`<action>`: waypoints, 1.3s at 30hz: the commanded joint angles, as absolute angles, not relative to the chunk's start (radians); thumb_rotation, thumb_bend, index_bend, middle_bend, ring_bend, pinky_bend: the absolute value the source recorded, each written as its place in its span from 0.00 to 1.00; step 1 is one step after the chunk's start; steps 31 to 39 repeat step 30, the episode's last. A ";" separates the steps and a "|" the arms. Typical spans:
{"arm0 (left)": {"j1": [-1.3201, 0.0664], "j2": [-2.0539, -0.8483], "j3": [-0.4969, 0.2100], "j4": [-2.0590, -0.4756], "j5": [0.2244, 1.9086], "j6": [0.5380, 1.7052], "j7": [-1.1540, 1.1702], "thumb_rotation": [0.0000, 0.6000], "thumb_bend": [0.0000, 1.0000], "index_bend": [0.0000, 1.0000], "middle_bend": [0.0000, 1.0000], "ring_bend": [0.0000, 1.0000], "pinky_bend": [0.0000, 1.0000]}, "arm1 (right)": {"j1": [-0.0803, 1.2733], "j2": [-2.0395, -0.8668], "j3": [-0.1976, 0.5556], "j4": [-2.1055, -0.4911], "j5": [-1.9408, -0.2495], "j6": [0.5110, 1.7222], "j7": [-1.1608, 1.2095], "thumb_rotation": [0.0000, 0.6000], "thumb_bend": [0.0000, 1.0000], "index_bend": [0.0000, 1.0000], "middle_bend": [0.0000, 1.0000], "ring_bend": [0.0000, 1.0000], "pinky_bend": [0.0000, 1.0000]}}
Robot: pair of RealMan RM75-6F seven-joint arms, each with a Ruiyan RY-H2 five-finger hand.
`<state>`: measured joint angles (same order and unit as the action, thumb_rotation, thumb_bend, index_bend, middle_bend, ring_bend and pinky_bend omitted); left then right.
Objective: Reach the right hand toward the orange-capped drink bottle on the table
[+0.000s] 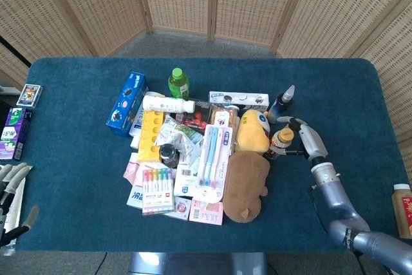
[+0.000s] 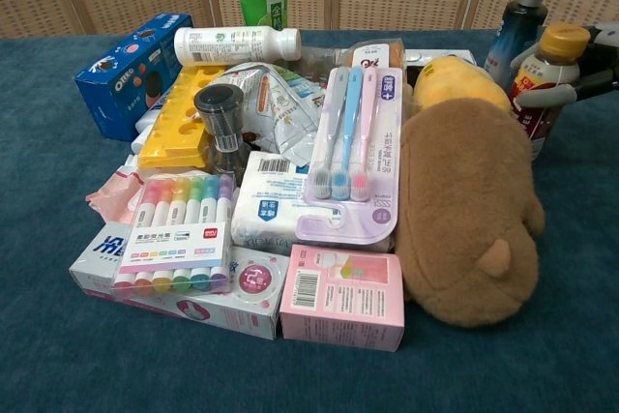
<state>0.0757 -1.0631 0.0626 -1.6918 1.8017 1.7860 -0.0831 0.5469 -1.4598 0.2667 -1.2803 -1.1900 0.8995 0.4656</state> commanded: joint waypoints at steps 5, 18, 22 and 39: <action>0.077 -1.068 0.058 -1.676 1.793 1.788 -0.103 1.00 0.45 0.07 0.13 0.02 0.00 | 0.517 -1.465 0.284 -1.279 -1.180 0.960 0.486 1.00 0.14 0.86 1.00 1.00 0.64; 0.051 -1.090 0.056 -1.673 1.812 1.752 -0.097 1.00 0.45 0.07 0.13 0.02 0.00 | 0.411 -1.214 0.343 -1.559 -1.220 1.119 0.500 1.00 0.14 0.87 1.00 1.00 0.64; 0.048 -1.094 0.059 -1.669 1.815 1.744 -0.093 1.00 0.45 0.07 0.13 0.01 0.00 | 0.387 -1.124 0.376 -1.693 -1.208 1.151 0.492 1.00 0.14 0.87 1.00 1.00 0.64; 0.044 -1.099 0.056 -1.662 1.816 1.747 -0.098 1.00 0.45 0.07 0.13 0.02 0.00 | 0.378 -1.051 0.399 -1.832 -1.195 1.168 0.462 1.00 0.14 0.88 1.00 1.00 0.64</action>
